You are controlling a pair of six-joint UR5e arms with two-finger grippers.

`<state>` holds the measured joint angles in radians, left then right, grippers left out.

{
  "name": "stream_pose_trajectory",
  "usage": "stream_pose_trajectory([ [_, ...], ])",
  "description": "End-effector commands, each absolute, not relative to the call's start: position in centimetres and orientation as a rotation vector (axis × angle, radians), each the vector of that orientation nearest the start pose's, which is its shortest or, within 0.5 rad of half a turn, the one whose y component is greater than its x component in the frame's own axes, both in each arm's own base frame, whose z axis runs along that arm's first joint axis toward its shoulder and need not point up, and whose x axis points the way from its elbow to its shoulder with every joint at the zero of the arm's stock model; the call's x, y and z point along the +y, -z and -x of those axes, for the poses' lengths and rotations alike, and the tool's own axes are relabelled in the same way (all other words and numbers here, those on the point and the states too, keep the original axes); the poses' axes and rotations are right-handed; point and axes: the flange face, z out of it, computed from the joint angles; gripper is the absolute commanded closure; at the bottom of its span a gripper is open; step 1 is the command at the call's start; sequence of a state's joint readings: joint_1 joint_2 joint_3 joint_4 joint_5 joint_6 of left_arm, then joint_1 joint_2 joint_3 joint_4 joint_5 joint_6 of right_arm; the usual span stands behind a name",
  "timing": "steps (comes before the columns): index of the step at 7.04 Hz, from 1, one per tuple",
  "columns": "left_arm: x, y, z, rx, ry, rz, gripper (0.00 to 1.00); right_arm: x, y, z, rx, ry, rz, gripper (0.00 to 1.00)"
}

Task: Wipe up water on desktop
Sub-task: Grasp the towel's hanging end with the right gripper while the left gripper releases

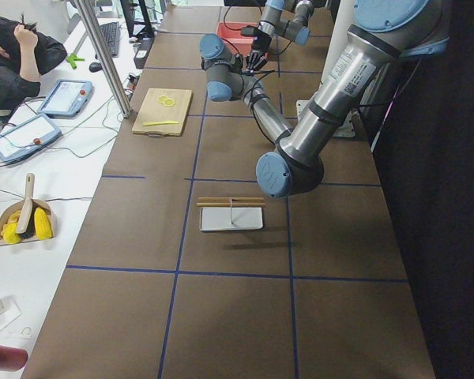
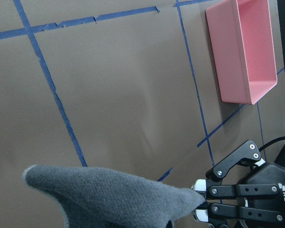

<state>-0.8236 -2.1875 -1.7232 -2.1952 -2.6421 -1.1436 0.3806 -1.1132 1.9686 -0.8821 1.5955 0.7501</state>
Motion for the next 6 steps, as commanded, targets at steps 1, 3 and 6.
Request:
stream_pose_trajectory([
  [1,-46.2,-14.2,-36.7,1.506,-0.383,0.019,0.0,-32.5,-15.0,45.8,-1.295,0.366,-0.865,1.0],
  [3,-46.3,-14.3,-36.7,1.505,-0.382,0.02,0.0,-32.5,-15.0,45.8,-1.295,0.366,-0.865,1.0],
  [6,-46.3,-14.6,-36.7,1.5,-0.374,0.029,0.0,-32.2,-14.8,44.5,-1.309,0.362,-0.875,1.0],
])
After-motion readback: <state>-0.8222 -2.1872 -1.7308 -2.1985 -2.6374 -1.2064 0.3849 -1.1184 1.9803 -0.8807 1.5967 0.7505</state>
